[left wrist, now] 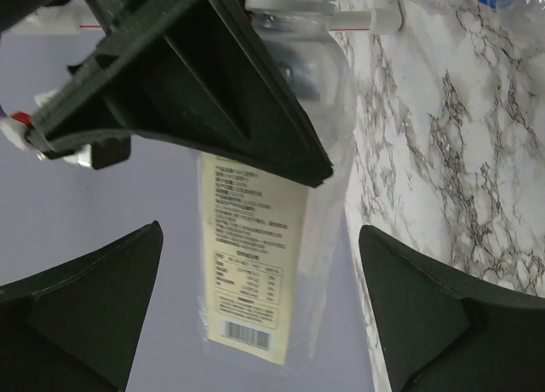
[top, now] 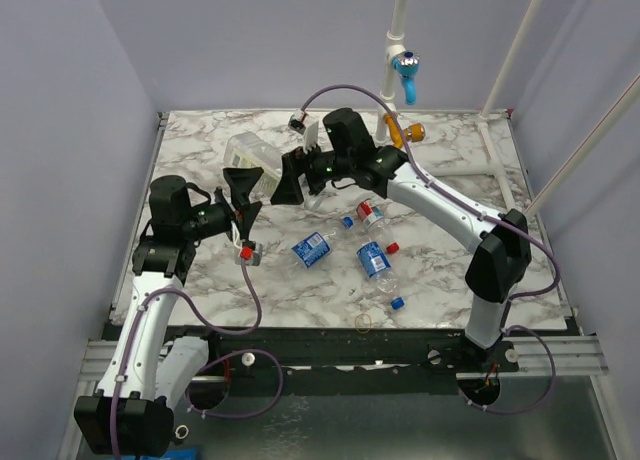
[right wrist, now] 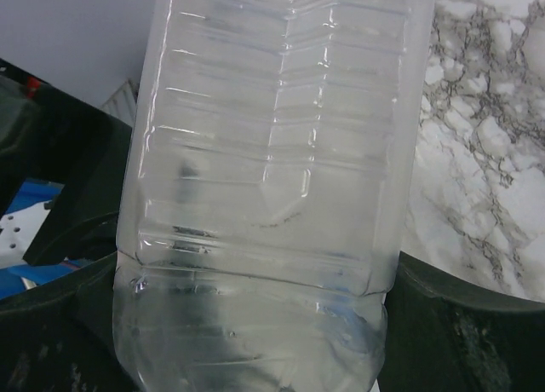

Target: Unscrew the bottle caps

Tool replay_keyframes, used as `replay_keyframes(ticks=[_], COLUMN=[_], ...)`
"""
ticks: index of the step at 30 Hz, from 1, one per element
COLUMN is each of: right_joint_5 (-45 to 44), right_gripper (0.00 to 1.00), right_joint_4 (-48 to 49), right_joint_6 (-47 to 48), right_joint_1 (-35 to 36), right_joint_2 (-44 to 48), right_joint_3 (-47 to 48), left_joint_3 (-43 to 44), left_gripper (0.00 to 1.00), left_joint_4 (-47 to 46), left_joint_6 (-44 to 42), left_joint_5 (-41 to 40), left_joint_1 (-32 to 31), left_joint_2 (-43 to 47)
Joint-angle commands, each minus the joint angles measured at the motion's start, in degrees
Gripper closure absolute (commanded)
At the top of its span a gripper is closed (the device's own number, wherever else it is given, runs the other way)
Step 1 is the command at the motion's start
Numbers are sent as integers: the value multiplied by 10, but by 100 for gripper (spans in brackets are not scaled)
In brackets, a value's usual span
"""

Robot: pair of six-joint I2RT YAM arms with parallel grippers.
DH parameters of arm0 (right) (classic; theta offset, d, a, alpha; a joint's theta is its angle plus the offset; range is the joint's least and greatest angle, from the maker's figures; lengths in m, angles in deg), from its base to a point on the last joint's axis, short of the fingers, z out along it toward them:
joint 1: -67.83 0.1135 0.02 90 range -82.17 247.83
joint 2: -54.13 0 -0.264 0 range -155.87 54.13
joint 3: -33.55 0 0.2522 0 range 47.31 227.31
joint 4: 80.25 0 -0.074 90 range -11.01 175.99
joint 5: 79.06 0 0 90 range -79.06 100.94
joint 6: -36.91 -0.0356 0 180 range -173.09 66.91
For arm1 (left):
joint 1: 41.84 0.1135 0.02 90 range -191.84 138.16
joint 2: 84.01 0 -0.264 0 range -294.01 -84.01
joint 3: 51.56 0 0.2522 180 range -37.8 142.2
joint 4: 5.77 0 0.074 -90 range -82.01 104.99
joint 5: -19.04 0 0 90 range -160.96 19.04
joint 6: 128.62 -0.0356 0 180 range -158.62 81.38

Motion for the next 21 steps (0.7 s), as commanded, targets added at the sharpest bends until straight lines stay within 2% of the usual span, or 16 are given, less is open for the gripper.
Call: replay_keyframes(ticks=[1,7,11,14,21], right_joint_5=[-33,-46,-47,-47,-34], right_gripper=[28,28,28,28,28], right_joint_4=[-64,-90,-109,-119,-149], right_joint_6=[7,23,33,41,64], right_joint_1=[7,27,34,34,52], right_joint_2=[-25,-40,-42,-39,-45], right_joint_3=[28,65,76,77,88], left_joint_3=[-15,-27,-21,-7,1], left_gripper=[1,1,1,1,1], left_joint_4=[-41,-40,-7,28,28], left_joint_6=[5,18,5,-1,-8], left_joint_5=[-11,-46,-76,-84,-97], left_joint_1=[-21,-24,-25,-27,-34], left_joint_2=[16,9,-3,-12,-29])
